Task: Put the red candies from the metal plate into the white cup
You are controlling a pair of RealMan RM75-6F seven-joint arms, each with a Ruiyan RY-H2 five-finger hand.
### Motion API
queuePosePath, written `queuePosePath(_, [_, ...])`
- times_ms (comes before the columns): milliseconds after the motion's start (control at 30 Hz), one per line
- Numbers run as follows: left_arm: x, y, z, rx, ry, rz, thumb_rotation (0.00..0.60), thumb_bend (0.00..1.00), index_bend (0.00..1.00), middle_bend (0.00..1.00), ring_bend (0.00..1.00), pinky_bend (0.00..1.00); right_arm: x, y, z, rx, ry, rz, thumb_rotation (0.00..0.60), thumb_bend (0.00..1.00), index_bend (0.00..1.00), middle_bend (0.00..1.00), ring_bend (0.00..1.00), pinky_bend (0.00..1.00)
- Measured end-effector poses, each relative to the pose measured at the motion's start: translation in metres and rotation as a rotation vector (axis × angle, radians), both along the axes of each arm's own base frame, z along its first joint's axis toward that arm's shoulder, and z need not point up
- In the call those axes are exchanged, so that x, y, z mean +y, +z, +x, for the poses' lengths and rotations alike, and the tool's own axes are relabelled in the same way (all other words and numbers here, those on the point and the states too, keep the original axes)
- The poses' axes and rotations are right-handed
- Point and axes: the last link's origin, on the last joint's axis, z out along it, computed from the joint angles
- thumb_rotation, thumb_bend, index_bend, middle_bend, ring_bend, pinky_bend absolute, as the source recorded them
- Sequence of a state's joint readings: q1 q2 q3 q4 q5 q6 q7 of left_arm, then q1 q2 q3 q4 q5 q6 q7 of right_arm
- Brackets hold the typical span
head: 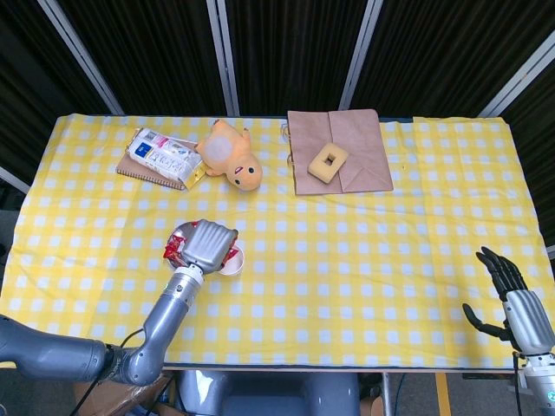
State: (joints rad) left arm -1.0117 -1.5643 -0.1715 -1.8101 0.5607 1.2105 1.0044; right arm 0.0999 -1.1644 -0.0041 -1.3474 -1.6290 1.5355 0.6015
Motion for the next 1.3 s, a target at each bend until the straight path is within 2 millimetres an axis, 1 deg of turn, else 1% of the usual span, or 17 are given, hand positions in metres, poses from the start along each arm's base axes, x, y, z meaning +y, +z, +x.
queuePosePath(133, [-0.001, -0.004, 0.001, 0.009, 0.002, -0.006, 0.6, 0.44, 0.53, 0.67, 0.91, 0.94, 0.0, 0.0, 0.0, -0.003, 0.001, 0.001, 0.6, 0.42, 0.0, 0.0, 0.0, 0.0])
queuePosePath(300, [-0.002, -0.006, 0.001, 0.018, 0.003, -0.009, 0.6, 0.35, 0.5, 0.64, 0.91, 0.94, 0.0, 0.0, 0.001, -0.005, 0.004, 0.001, 0.6, 0.42, 0.0, 0.0, 0.0, 0.0])
queuePosePath(400, [-0.002, -0.006, 0.001, 0.02, 0.005, -0.01, 0.6, 0.33, 0.49, 0.61, 0.91, 0.94, 0.0, 0.0, 0.001, -0.005, 0.005, 0.001, 0.6, 0.42, 0.0, 0.0, 0.0, 0.0])
queuePosePath(667, [-0.002, -0.004, 0.0, 0.015, 0.008, -0.008, 0.6, 0.32, 0.46, 0.54, 0.91, 0.94, 0.0, 0.0, 0.001, -0.005, 0.006, 0.0, 0.6, 0.42, 0.0, 0.0, 0.0, 0.0])
queuePosePath(867, [-0.001, -0.001, 0.001, -0.007, 0.007, 0.002, 0.6, 0.31, 0.37, 0.44, 0.91, 0.94, 0.0, 0.001, 0.001, -0.005, 0.004, 0.0, 0.6, 0.42, 0.0, 0.0, 0.0, 0.0])
queuePosePath(967, [0.0, 0.003, 0.003, -0.032, 0.004, 0.011, 0.6, 0.3, 0.31, 0.38, 0.9, 0.94, 0.0, 0.001, 0.001, -0.005, 0.004, -0.001, 0.6, 0.42, 0.0, 0.0, 0.0, 0.0])
queuePosePath(1133, [0.003, 0.018, 0.003, -0.077, 0.003, 0.043, 0.6, 0.27, 0.22, 0.27, 0.87, 0.91, 0.0, 0.002, 0.001, -0.008, 0.003, -0.005, 0.6, 0.42, 0.0, 0.0, 0.0, 0.0])
queuePosePath(1200, [0.004, 0.026, -0.001, -0.088, 0.009, 0.062, 0.6, 0.24, 0.19, 0.23, 0.86, 0.9, 0.0, 0.002, 0.001, -0.008, 0.005, -0.008, 0.6, 0.42, 0.0, 0.0, 0.0, 0.0])
queuePosePath(1300, [0.007, 0.039, -0.011, -0.088, 0.029, 0.087, 0.6, 0.21, 0.16, 0.2, 0.86, 0.9, 0.0, 0.002, 0.001, -0.009, 0.004, -0.008, 0.6, 0.42, 0.0, 0.0, 0.0, 0.0])
